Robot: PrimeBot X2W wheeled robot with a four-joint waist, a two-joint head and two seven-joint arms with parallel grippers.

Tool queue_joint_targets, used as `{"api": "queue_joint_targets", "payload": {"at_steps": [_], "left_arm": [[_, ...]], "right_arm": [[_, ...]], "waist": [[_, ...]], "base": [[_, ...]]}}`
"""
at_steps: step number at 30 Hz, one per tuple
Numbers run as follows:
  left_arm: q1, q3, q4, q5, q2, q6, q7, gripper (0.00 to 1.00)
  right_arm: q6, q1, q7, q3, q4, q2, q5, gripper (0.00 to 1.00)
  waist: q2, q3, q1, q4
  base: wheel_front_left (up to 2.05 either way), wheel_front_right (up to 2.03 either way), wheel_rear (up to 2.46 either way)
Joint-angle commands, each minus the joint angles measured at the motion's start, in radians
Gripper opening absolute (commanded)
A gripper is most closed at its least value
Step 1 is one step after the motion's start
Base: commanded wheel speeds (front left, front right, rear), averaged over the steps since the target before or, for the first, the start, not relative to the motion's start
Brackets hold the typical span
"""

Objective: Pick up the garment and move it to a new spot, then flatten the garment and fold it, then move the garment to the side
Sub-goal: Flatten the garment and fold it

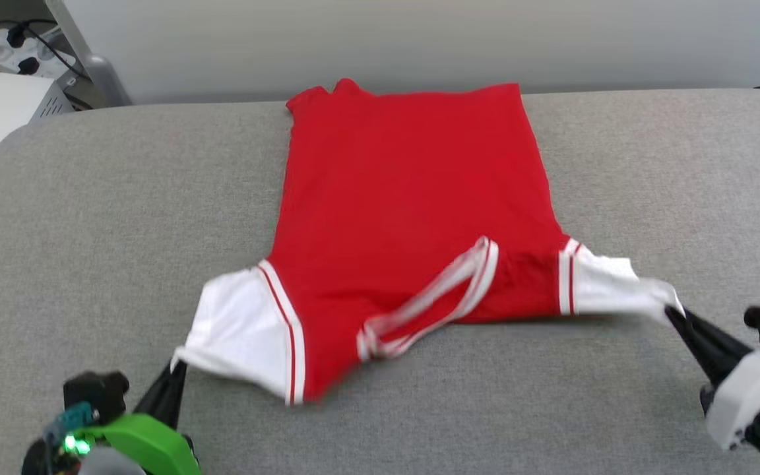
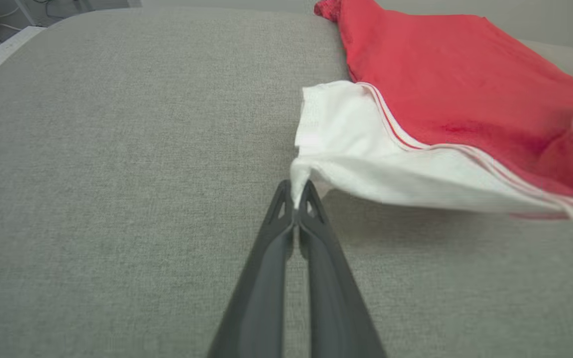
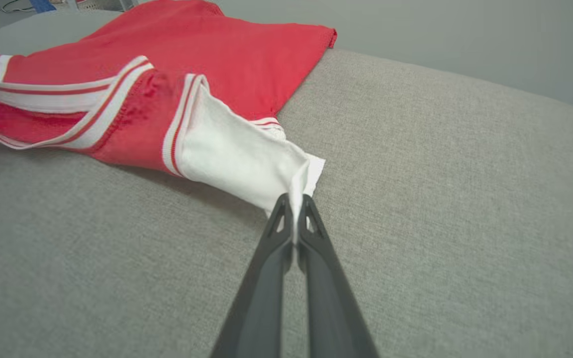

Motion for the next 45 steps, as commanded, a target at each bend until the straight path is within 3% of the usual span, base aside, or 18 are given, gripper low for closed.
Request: {"api": "queue_joint_targets", "payload": {"at_steps": [1,17,18,19,20,21,26,29,34,38,45], "left_arm": [[0.041,0.01,0.012,-0.009,-0.015,0.002,-0.006,0.0],[0.205,0.122,0.056,0.077,-0.078,-0.01,-0.006,0.0],[0.205,0.125,0.052,0.082,-0.082,-0.009,-0.006,0.0],[0.204,0.128,0.047,0.09,-0.085,-0.009,-0.006,0.0],[0.203,0.129,0.043,0.096,-0.086,-0.008,-0.006,0.0],[0.2,0.131,0.035,0.105,-0.088,-0.006,-0.006,0.0],[0.179,0.135,-0.019,0.149,-0.09,0.008,-0.006,0.0],[0.144,0.119,-0.067,0.191,-0.086,0.018,-0.002,0.0],[0.085,0.107,-0.151,0.242,-0.089,0.048,0.007,0.0],[0.041,0.096,-0.212,0.28,-0.1,0.068,0.011,0.0],[-0.048,0.058,-0.27,0.341,-0.139,0.072,0.012,0.0]], "right_arm": [[-0.001,0.049,-0.009,-0.019,-0.002,-0.005,-0.009,0.0],[-0.001,0.429,0.087,-0.207,-0.091,0.004,-0.008,0.0],[-0.001,0.432,0.098,-0.216,-0.097,0.008,-0.01,0.06],[-0.001,0.431,0.113,-0.228,-0.106,0.013,-0.015,0.38],[-0.001,0.425,0.123,-0.239,-0.113,0.016,-0.021,0.94],[-0.001,0.416,0.134,-0.253,-0.124,0.016,-0.032,1.0],[-0.001,0.363,0.171,-0.346,-0.209,-0.015,-0.083,1.0],[-0.001,0.305,0.178,-0.454,-0.288,-0.046,-0.113,1.0],[-0.001,0.14,0.231,-0.614,-0.399,-0.042,-0.155,1.0],[-0.001,-0.044,0.348,-0.674,-0.419,-0.016,-0.158,1.0],[-0.001,-0.388,0.712,-0.618,-0.296,-0.024,-0.119,1.0]], "waist": [[0.0,-0.013,0.0001,-0.002],[0.0,-0.038,0.0001,0.014],[0.0,-0.036,0.0001,0.014],[0.0,-0.032,0.0001,0.014],[0.0,-0.029,0.0001,0.013],[0.0,-0.025,0.0001,0.013],[0.0,0.003,0.0001,0.025],[0.0,0.039,0.0001,0.05],[0.0,0.113,0.0001,0.094],[0.0,0.186,0.0001,0.14],[0.0,0.319,0.0001,0.231]], "base": [[0.0,0.0,0.0],[0.0,0.0,0.0],[0.0,0.0,0.0],[0.0,0.0,0.0],[0.0,0.0,0.0],[0.0,0.0,0.0],[0.0,0.0,0.0],[0.0,0.0,0.0],[0.0,0.0,0.0],[0.0,0.0,0.0],[0.0,0.0,0.0]]}}
